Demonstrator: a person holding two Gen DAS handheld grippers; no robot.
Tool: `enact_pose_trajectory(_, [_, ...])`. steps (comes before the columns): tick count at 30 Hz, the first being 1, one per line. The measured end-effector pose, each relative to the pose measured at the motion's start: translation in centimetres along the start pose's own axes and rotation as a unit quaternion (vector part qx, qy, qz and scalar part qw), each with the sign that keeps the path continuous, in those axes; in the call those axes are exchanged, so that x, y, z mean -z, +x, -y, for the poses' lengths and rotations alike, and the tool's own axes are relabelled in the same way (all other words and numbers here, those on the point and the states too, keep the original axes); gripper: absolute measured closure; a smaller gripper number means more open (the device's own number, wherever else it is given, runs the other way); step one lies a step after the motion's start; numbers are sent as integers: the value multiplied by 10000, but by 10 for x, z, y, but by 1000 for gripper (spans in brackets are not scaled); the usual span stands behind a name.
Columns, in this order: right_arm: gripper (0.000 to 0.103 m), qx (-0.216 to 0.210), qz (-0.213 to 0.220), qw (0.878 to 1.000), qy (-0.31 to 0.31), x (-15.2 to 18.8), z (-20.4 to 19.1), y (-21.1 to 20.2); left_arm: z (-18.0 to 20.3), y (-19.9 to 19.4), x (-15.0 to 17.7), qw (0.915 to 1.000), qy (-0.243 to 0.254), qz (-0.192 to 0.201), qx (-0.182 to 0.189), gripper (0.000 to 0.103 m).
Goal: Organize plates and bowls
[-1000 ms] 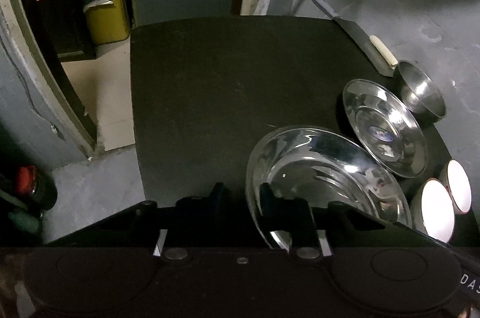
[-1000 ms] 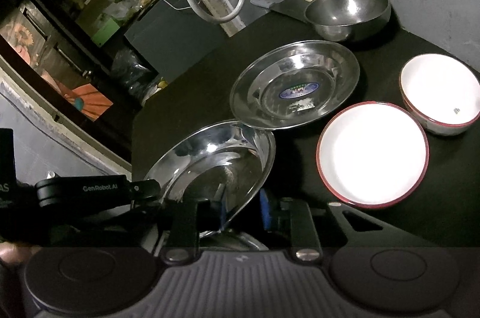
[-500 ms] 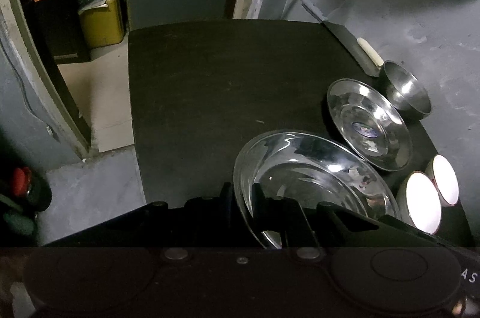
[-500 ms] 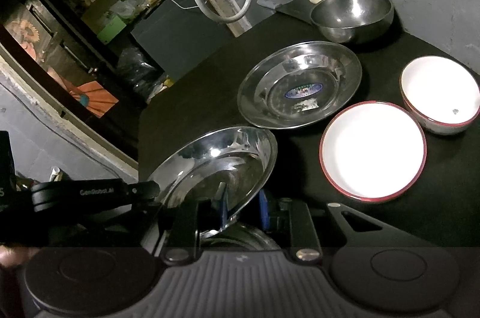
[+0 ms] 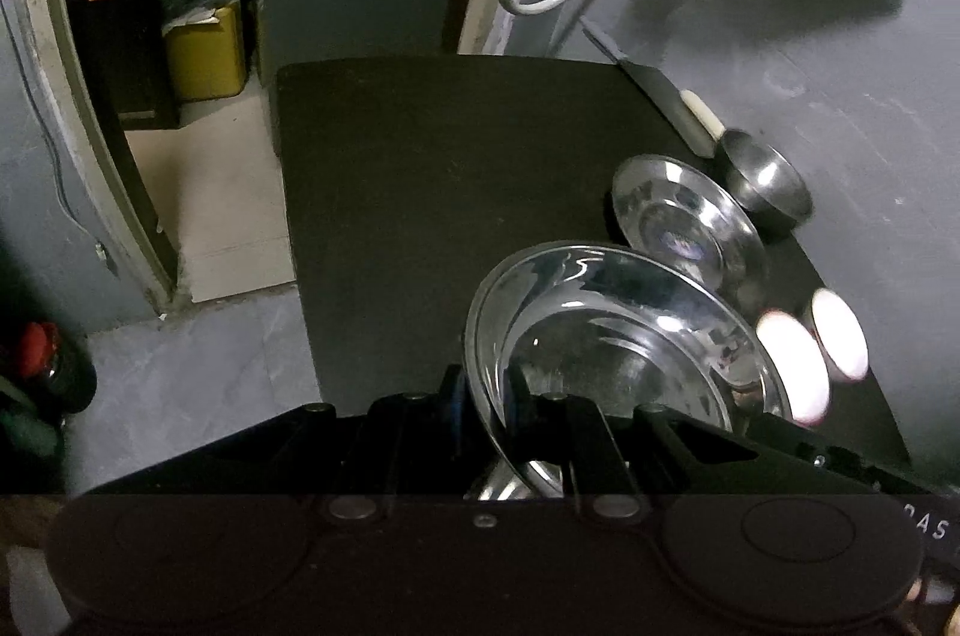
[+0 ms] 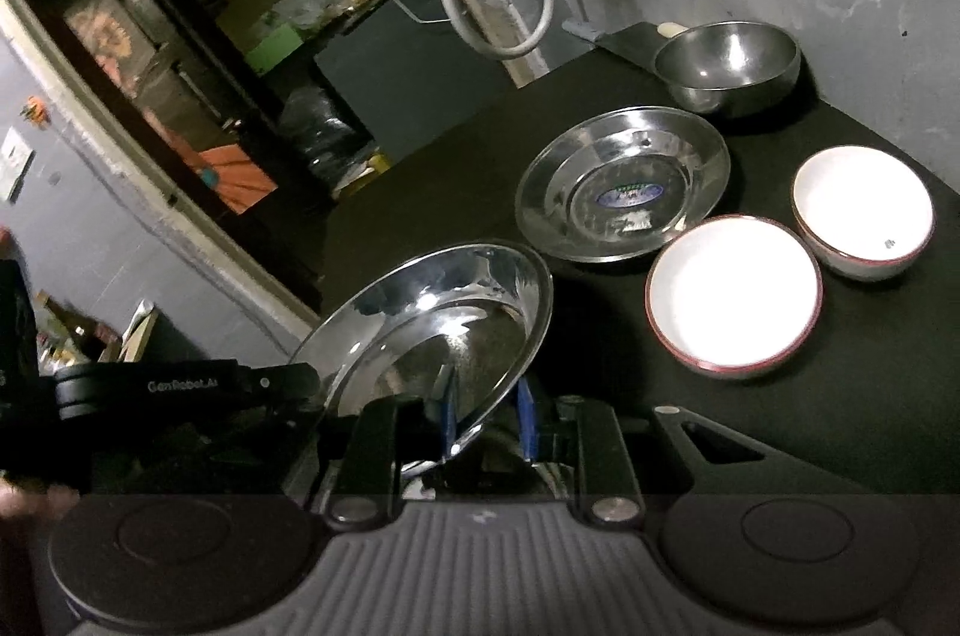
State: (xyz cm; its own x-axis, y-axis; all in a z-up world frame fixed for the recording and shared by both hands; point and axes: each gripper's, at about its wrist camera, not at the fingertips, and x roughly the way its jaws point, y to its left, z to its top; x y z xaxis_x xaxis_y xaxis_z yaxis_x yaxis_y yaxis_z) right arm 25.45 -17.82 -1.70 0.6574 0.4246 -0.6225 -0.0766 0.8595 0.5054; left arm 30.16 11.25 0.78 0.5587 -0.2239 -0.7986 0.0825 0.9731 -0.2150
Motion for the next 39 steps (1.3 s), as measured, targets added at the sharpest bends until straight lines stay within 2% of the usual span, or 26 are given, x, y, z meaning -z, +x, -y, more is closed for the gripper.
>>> enact_pose_trajectory(8, [80,-77,-281,9993,-243,25,-4,-25,8,-20,33,9996,234,-165,-78,89])
enact_pose_trajectory(16, [80,-50,-525,9980,-339,44,-5,-34,21,-25,58,9958,806,-227,-365,88])
enact_pose_trajectory(22, [78,-10,-719,9965,-436,52,-7,-34,26,-22,66,9925,1055,-303,-541,88])
enact_pose_trajectory(39, [73,155,-871,9947,-528,53,-13,-29,31,-12,70,9901,1151,-431,-676,86])
